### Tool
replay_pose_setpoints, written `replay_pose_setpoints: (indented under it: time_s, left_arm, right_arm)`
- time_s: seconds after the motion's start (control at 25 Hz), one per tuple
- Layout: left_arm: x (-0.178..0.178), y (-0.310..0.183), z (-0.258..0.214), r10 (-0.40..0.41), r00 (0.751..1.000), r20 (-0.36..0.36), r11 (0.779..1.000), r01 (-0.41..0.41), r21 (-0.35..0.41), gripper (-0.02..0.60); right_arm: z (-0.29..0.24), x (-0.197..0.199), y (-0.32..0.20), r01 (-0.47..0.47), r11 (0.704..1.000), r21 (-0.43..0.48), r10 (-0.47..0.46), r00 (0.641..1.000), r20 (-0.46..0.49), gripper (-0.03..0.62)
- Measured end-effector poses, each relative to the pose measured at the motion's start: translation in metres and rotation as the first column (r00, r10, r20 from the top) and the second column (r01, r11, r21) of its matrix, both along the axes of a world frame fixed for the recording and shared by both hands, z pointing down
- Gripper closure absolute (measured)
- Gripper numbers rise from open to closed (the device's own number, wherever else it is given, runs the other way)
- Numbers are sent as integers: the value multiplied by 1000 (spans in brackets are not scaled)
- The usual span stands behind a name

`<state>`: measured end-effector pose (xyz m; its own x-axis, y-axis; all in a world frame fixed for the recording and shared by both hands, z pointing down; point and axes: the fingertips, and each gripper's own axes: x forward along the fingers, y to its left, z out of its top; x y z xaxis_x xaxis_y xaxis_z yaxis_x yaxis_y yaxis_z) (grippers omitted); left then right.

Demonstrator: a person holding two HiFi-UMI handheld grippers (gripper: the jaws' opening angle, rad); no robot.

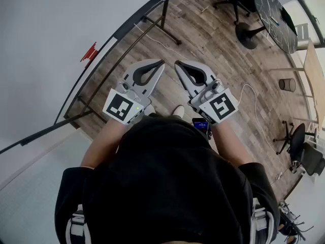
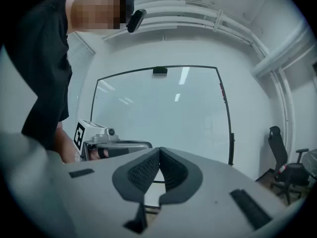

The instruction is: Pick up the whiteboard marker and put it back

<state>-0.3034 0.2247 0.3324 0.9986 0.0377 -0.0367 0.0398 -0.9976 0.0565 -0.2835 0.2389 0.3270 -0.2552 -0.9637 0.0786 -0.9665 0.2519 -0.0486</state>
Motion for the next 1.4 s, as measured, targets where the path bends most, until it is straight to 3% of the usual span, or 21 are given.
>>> replay_pose_setpoints:
  time_s: [0.44,0.88,1.12,1.4]
  left_arm:
    - [-26,-1,9,-39,999,24,999,39,3,578]
    - [-52,-19,7,1,1000,6,1000,-1,20,578]
    - [-39,-26,7,9,1000,11,1000,-10,17,578]
    - [5,-34,11,20,1000,-5,999,-20,28,578]
  right_arm:
    - [7,-21,4,5,1000,8,-5,1000,25,595]
    - [10,-37,-7,-64,998,23,63,997,34,594]
    - [11,-20,-8,-85,996,24,84,996,34,594]
    - [18,29,-17,-78,996,37,78,997,19,594]
